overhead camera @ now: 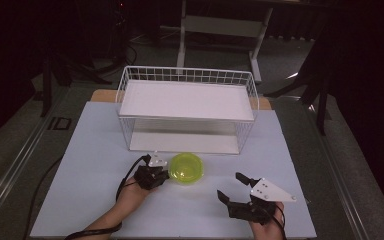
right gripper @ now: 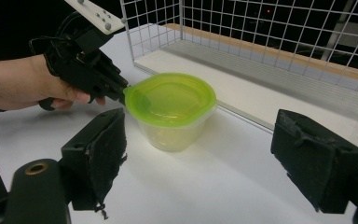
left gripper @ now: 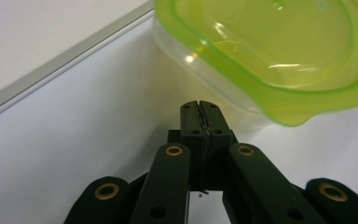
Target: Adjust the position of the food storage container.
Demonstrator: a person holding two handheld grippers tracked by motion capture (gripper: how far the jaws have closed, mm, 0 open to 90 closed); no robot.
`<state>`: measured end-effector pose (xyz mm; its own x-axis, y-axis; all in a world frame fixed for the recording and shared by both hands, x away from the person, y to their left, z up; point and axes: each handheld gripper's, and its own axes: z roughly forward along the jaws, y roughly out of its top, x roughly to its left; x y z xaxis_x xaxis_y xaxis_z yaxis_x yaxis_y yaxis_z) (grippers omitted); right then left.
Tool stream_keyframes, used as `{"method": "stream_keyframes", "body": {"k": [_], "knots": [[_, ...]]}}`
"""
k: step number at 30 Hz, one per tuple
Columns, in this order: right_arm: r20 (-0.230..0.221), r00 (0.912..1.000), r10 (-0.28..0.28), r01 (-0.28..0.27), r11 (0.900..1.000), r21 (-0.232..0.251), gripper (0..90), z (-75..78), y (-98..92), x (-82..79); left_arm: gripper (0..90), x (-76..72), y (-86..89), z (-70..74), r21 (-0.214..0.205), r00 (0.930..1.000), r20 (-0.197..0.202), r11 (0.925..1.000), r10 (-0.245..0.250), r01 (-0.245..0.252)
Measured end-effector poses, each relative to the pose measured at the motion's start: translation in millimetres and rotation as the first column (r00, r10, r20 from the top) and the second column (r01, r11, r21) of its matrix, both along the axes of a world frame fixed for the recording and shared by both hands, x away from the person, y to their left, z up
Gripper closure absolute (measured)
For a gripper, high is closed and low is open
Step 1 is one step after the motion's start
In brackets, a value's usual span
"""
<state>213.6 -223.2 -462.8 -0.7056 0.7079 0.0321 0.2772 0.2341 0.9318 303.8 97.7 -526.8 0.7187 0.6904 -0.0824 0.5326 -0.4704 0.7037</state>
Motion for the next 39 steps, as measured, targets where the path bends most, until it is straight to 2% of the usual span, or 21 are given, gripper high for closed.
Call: {"method": "stream_keyframes", "body": {"k": [14, 16, 19, 21, 22, 23, 25, 27, 28, 30, 32, 33, 34, 35, 37, 38, 39], "knots": [[-0.002, 1.0, -0.002, 0.002, 1.0, 0.001, 17.7, -0.9, -1.4, 0.3, 90.0, 1.4, -15.2, -1.0, -0.009, 0.9995, -0.005, 0.9994, -0.033, 0.033], [-0.002, 1.0, -0.002, 0.002, 1.0, 0.001, 17.7, -0.5, -1.4, 0.0, 90.0, -0.1, -9.1, 0.6, -0.017, 0.9994, -0.003, 0.9992, -0.035, 0.035], [-0.004, 1.0, -0.001, 0.001, 1.0, -0.004, 17.9, -0.9, -1.0, 0.4, 88.7, -2.6, 1.5, 3.9, -0.055, 0.9993, 0.008, 0.9978, -0.037, 0.037], [-0.011, 0.9999, -0.001, 0.001, 1.0, -0.002, 17.9, -0.8, -0.8, 0.5, 85.6, -2.6, 1.5, 3.9, -0.055, 0.9993, 0.008, 0.9978, -0.037, 0.037], [-0.004, 1.0, -0.005, 0.005, 1.0, -0.002, 18.0, 0.3, -0.1, 0.0, 83.2, -7.1, 13.9, 9.7, -0.096, 0.9979, 0.024, 0.9934, -0.06, 0.062], [-0.001, 1.0, -0.005, 0.005, 1.0, -0.002, 18.0, 0.8, 0.3, -0.1, 79.2, -9.4, 16.8, 11.5, -0.12, 0.9978, 0.025, 0.9906, -0.062, 0.064], [0.007, 0.9999, -0.011, 0.011, 0.9999, -0.008, 18.0, 1.1, 0.9, -0.4, 78.6, -13.7, 23.1, 16.2, -0.13, 0.9958, 0.036, 0.9876, -0.084, 0.088], [0.005, 0.9999, -0.011, 0.011, 0.9999, -0.01, 18.0, 1.2, 1.2, -0.3, 68.4, -15.8, 25.8, 18.5, -0.143, 0.9949, 0.036, 0.9849, -0.094, 0.098], [-0.002, 0.9999, -0.01, 0.01, 0.9999, -0.01, 18.0, 1.2, 1.4, -0.1, 68.4, -20.5, 29.5, 22.5, -0.147, 0.9944, 0.038, 0.9838, -0.099, 0.103], [-0.016, 0.9998, -0.011, 0.011, 0.9999, -0.012, 18.2, 1.7, 1.9, 0.3, 57.7, -26.0, 33.1, 26.1, -0.163, 0.9924, 0.057, 0.9797, -0.109, 0.117], [-0.018, 0.9998, -0.009, 0.009, 0.9999, -0.013, 18.2, 1.9, 2.3, 0.2, 50.4, -28.2, 34.1, 27.4, -0.162, 0.9924, 0.062, 0.98, -0.106, 0.115], [-0.017, 0.9998, -0.008, 0.008, 0.9998, -0.018, 18.2, 2.1, 2.6, 0.2, 50.4, -31.8, 36.3, 29.8, -0.177, 0.9917, 0.063, 0.9766, -0.112, 0.121], [-0.017, 0.9998, -0.008, 0.008, 0.9998, -0.018, 18.2, 2.1, 2.6, 0.2, 43.9, -31.8, 36.3, 29.8, -0.177, 0.9917, 0.063, 0.9766, -0.112, 0.121], [-0.022, 0.9997, -0.01, 0.009, 0.9995, -0.029, 18.2, 2.5, 4.3, 0.5, 30.9, -38.6, 39.2, 35.0, -0.203, 0.9909, 0.061, 0.9704, -0.12, 0.13], [-0.02, 0.9998, -0.01, 0.009, 0.9994, -0.034, 18.1, 2.5, 5.3, 0.9, 16.4, -40.4, 39.0, 36.8, -0.215, 0.9867, 0.027, 0.963, -0.16, 0.162], [-0.02, 0.9998, -0.009, 0.008, 0.9992, -0.038, 18.1, 2.4, 5.8, 1.2, 9.5, -42.5, 38.8, 37.8, -0.212, 0.9857, 0.028, 0.9628, -0.166, 0.168], [-0.019, 0.9998, -0.009, 0.008, 0.9991, -0.04, 18.1, 2.3, 6.2, 1.4, 7.6, -44.6, 39.9, 38.8, -0.227, 0.985, 0.038, 0.9584, -0.169, 0.173]]}}
